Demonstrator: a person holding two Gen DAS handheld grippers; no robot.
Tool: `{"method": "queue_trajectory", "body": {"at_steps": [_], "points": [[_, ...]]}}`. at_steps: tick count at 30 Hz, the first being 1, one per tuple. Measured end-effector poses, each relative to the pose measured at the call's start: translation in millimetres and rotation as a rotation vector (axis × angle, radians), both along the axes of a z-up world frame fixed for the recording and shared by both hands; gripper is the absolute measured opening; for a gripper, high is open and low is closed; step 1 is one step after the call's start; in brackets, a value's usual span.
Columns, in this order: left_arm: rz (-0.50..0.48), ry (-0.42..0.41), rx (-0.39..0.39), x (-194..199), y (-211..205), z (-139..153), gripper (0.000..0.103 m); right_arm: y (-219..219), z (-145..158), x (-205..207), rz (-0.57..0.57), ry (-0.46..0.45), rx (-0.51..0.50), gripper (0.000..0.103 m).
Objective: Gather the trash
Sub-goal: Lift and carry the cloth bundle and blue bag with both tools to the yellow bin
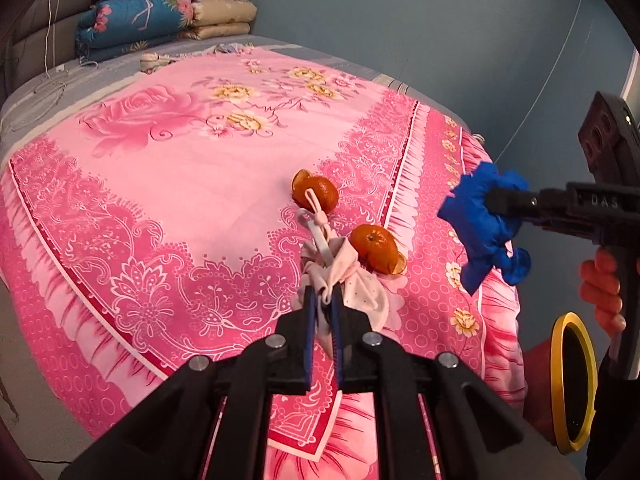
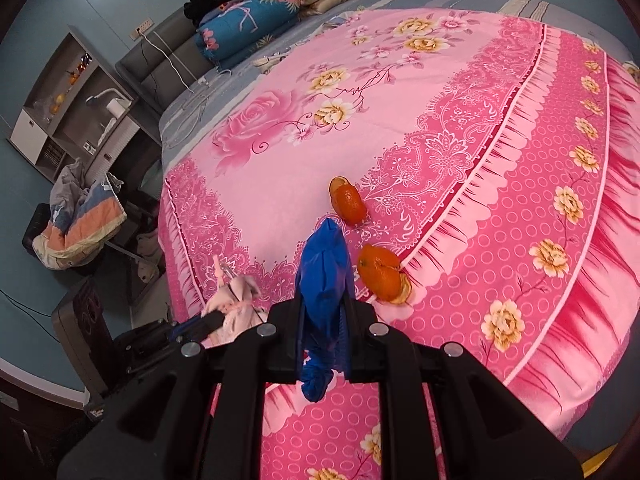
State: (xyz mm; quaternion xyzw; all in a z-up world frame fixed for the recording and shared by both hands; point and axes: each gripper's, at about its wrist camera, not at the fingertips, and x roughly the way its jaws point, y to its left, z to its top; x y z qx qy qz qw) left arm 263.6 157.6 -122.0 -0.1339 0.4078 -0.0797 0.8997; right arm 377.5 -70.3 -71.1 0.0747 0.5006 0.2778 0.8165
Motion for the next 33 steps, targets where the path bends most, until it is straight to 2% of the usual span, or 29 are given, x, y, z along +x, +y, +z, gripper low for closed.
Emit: {"method": "queue_trajectory", "body": {"at_steps": [16, 24, 33], "points": [[0.002, -0.149, 0.017, -48, -31, 66, 0.007, -78, 57, -87, -0.058, -0.129, 0.118, 0.013], [-0.037, -0.214, 0.011, -70, -57, 96, 0.007, -112, 77, -124, -0.092, -0.181, 0.168, 0.013], [-0.122, -0.277, 0.012, -94, -98, 122, 0.007, -155, 101, -176, -0.166, -0.266, 0.199, 0.013]]}}
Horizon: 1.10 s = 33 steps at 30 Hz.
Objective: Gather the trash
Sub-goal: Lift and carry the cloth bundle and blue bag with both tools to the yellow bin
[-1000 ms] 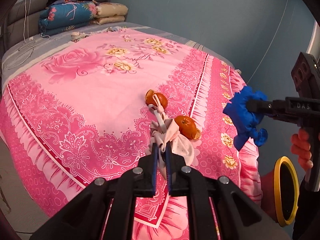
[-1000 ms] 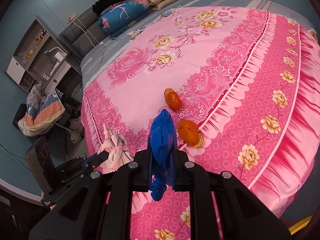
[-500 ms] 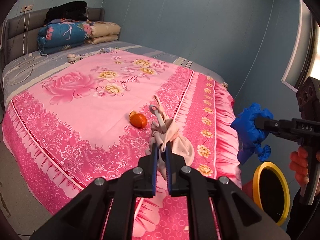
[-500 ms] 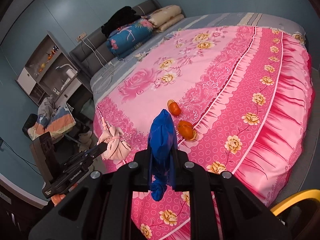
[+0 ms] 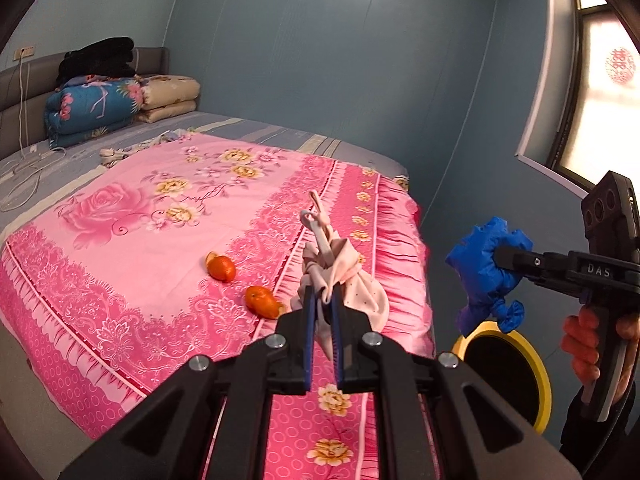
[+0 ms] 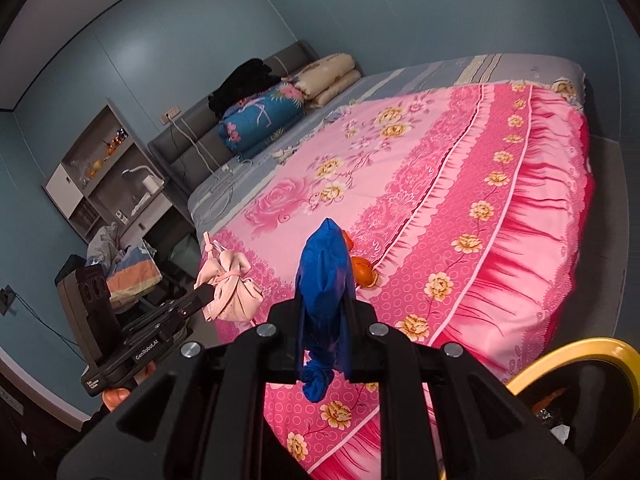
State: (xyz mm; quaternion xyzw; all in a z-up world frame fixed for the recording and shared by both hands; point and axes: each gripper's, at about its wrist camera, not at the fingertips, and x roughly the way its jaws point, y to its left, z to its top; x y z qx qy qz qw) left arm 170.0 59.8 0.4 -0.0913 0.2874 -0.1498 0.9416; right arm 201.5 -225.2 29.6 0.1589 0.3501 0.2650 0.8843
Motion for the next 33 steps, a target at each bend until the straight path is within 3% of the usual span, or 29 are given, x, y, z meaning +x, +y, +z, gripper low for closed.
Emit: {"method": "queue_trajectory", "body": {"at_steps": [16, 33], "points": [[-0.160, -0.086, 0.044, -20, -77, 26, 0.007, -78, 20, -67, -0.232, -0.072, 0.032, 0.013], [-0.299, -0.127, 0.076, -34, -155, 29, 0.007, -155, 10, -135, -0.455, -0.122, 0.080, 0.013]]}}
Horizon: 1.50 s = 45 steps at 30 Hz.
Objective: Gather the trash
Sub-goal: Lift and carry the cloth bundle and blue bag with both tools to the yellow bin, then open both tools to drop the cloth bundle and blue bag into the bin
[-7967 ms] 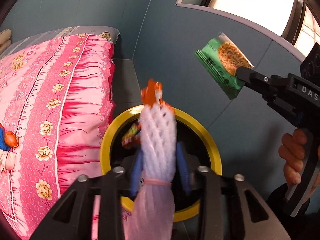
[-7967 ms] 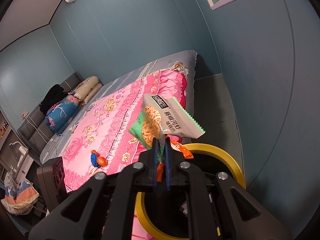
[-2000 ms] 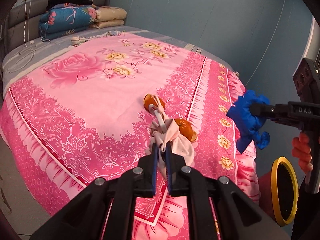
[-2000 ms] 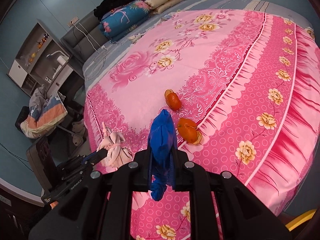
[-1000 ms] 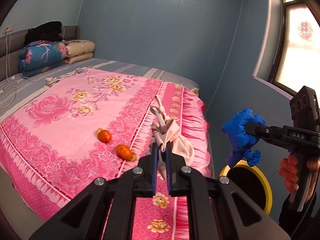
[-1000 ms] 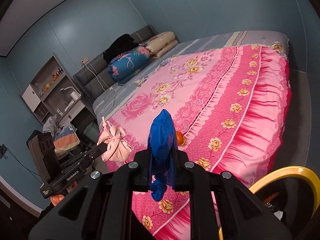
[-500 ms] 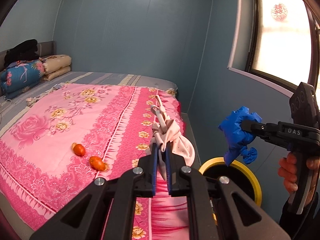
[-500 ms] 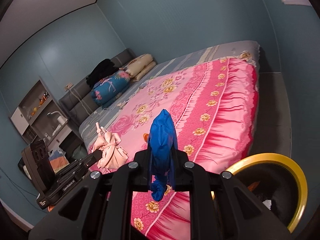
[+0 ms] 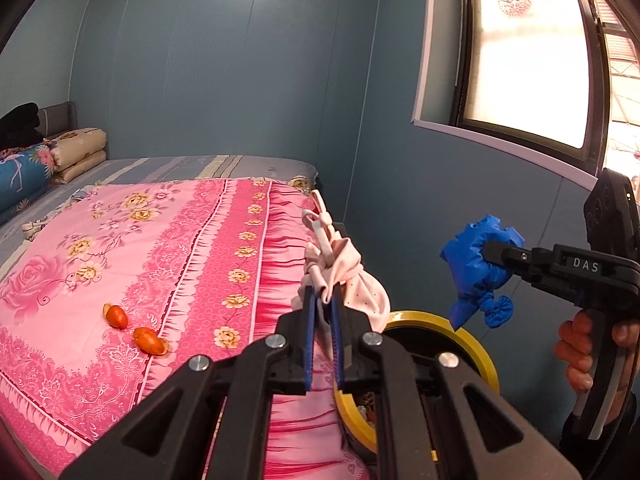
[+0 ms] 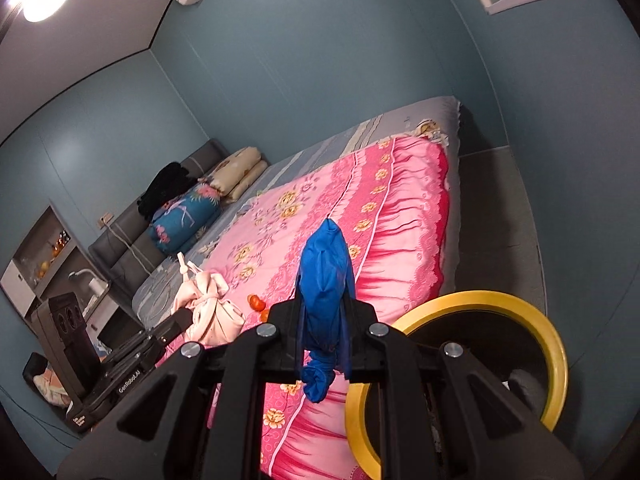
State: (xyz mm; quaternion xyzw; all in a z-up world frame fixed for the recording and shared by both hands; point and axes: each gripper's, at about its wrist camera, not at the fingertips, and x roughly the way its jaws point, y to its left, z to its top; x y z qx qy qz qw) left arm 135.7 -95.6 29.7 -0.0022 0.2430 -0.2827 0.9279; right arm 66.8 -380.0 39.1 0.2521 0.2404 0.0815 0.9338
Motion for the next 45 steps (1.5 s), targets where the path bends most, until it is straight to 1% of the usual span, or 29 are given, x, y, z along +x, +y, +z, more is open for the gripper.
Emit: {"method": "queue_trajectory", "body": {"at_steps": [2, 5, 10, 15, 19, 25, 31, 37, 40, 41, 42, 44, 45], "points": [[-0.017, -0.006, 0.007, -3, -9, 0, 0.007, -5, -2, -2, -0.002, -0.007, 0.007, 0.013], [-0.030, -0.024, 0.021, -8, -23, 2, 0.007, -12, -4, -7, -0.052, -0.015, -0.021, 0.013], [-0.055, -0.029, 0.036, -16, -44, 0, 0.007, -20, -10, -14, -0.072, -0.010, -0.012, 0.013], [-0.079, -0.016, 0.050, -17, -62, -6, 0.007, -31, -20, -15, -0.111, 0.007, -0.018, 0.014], [-0.093, 0.010, 0.060, -13, -76, -14, 0.007, -40, -28, -13, -0.115, 0.034, 0.006, 0.014], [-0.117, 0.052, 0.079, -4, -94, -35, 0.007, -51, -43, -6, -0.119, 0.077, 0.024, 0.014], [-0.154, 0.143, 0.071, 10, -107, -59, 0.007, -58, -56, 2, -0.138, 0.122, 0.035, 0.014], [-0.165, 0.192, 0.071, 17, -112, -75, 0.007, -57, -65, 7, -0.158, 0.155, 0.038, 0.015], [-0.162, 0.216, 0.063, 20, -111, -81, 0.015, -57, -70, 11, -0.180, 0.181, 0.041, 0.017], [-0.161, 0.219, 0.059, 21, -110, -81, 0.023, -58, -70, 10, -0.187, 0.186, 0.043, 0.020], [-0.153, 0.222, 0.053, 21, -107, -81, 0.034, -59, -73, 12, -0.197, 0.194, 0.051, 0.022], [-0.141, 0.218, 0.039, 20, -102, -79, 0.045, -62, -76, 10, -0.208, 0.199, 0.058, 0.030], [-0.136, 0.213, 0.034, 21, -99, -77, 0.047, -62, -76, 11, -0.216, 0.201, 0.064, 0.031]]}}
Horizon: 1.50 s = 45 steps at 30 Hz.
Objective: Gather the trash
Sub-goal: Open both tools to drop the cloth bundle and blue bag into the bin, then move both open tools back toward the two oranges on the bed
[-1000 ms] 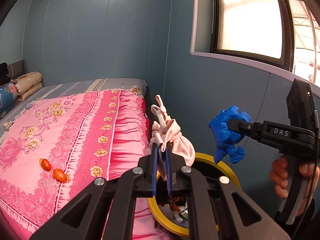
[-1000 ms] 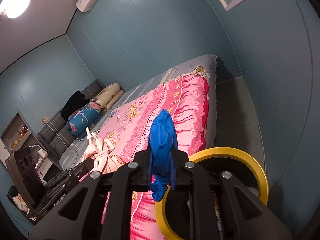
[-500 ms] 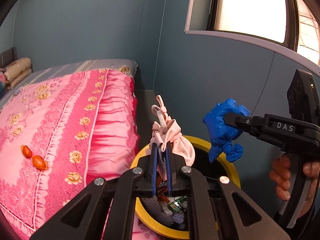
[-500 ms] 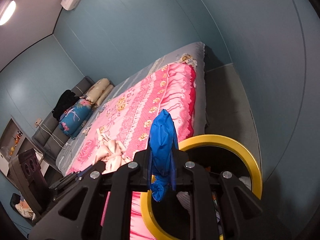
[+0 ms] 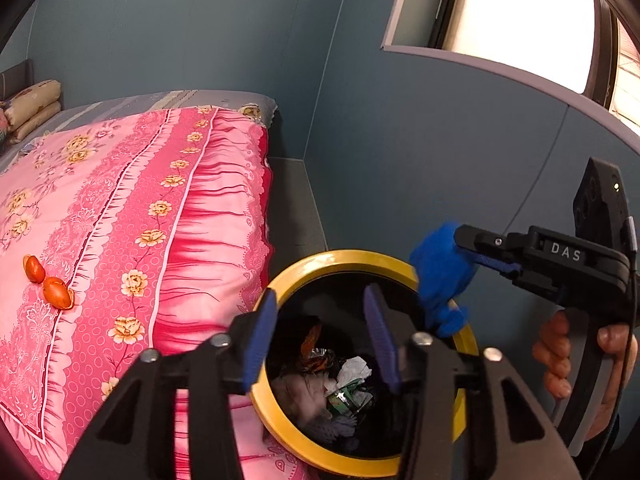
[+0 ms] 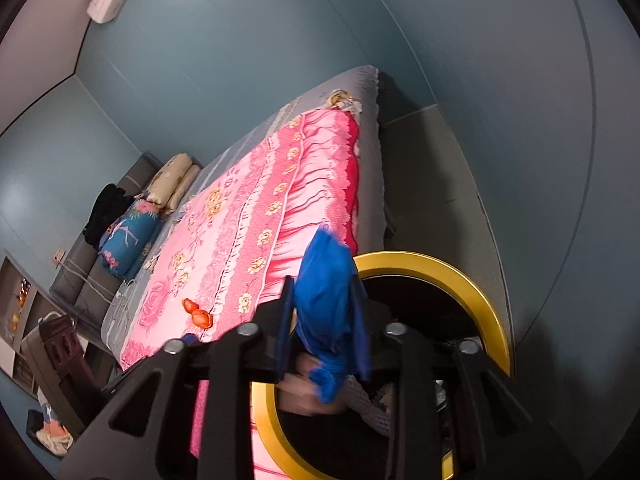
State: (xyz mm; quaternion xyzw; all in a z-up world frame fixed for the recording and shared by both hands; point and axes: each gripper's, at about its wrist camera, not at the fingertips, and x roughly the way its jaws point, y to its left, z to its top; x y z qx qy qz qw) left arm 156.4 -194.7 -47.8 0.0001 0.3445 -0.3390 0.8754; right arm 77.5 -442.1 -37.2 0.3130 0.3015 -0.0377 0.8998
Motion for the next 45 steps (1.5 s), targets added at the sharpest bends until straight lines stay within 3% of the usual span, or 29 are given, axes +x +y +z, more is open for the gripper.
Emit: {"method": "queue_trajectory", "body": {"at_steps": [4, 14, 23, 35, 45], "points": [[0.036, -0.011, -0.005, 3, 12, 3, 0.055, -4, -2, -1, -0.012, -0.004, -0.002, 0.045], [0.142, -0.058, -0.016, 8, 56, 12, 0.071, 5, 12, -4, 0.023, -0.097, -0.023, 0.053], [0.260, -0.123, -0.044, 5, 107, 35, 0.087, 38, 37, 2, 0.081, -0.128, -0.110, 0.060], [0.405, -0.206, -0.036, 3, 169, 61, 0.094, 99, 64, 21, 0.212, -0.191, -0.199, 0.073], [0.512, -0.213, -0.033, 13, 218, 67, 0.095, 148, 79, 40, 0.312, -0.216, -0.256, 0.076]]}}
